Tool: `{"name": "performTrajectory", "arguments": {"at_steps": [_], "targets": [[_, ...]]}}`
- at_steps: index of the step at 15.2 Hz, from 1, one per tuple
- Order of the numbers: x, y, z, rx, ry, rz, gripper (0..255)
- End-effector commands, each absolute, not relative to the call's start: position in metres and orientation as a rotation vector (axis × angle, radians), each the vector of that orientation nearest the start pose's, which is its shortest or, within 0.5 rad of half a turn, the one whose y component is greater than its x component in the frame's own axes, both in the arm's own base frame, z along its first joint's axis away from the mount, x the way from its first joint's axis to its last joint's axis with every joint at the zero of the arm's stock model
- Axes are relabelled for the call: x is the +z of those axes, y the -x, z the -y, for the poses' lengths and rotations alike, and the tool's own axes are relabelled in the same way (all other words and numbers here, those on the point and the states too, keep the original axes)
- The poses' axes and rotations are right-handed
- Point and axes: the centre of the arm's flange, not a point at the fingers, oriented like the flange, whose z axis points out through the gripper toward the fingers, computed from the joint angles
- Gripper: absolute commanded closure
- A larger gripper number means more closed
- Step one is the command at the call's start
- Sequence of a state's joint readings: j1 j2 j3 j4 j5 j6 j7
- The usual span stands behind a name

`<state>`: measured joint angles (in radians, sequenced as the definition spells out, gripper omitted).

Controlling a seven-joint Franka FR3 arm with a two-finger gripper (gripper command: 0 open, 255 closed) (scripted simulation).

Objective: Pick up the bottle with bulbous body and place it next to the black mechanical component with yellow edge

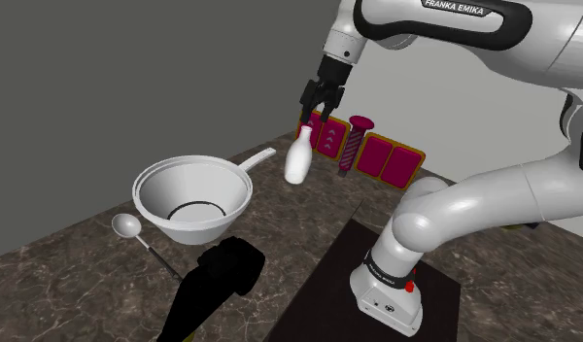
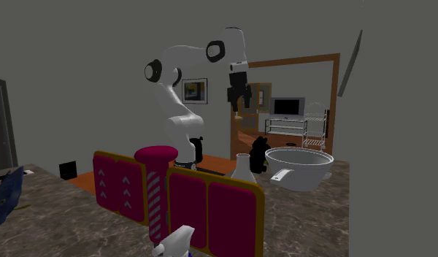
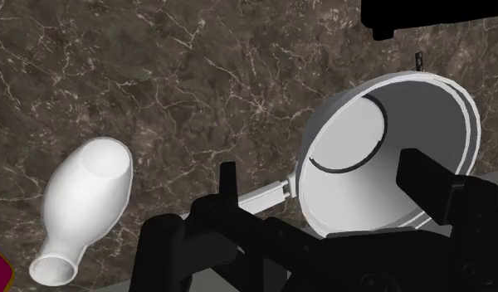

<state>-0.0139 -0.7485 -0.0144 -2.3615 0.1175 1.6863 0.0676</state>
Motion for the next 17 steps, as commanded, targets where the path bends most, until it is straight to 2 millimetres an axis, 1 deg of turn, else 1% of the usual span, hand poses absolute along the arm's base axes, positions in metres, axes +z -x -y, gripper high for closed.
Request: {"name": "performTrajectory", "arguments": {"at_steps": [1, 9, 17], "targets": [[0.587, -0.328, -0.001, -0.106, 3.007, -0.153, 0], [0.540, -0.378, 0.071, -0.108, 3.048, -0.266, 0], [0.495, -0.422, 0.148, -0.110, 3.085, -0.381, 0]]}}
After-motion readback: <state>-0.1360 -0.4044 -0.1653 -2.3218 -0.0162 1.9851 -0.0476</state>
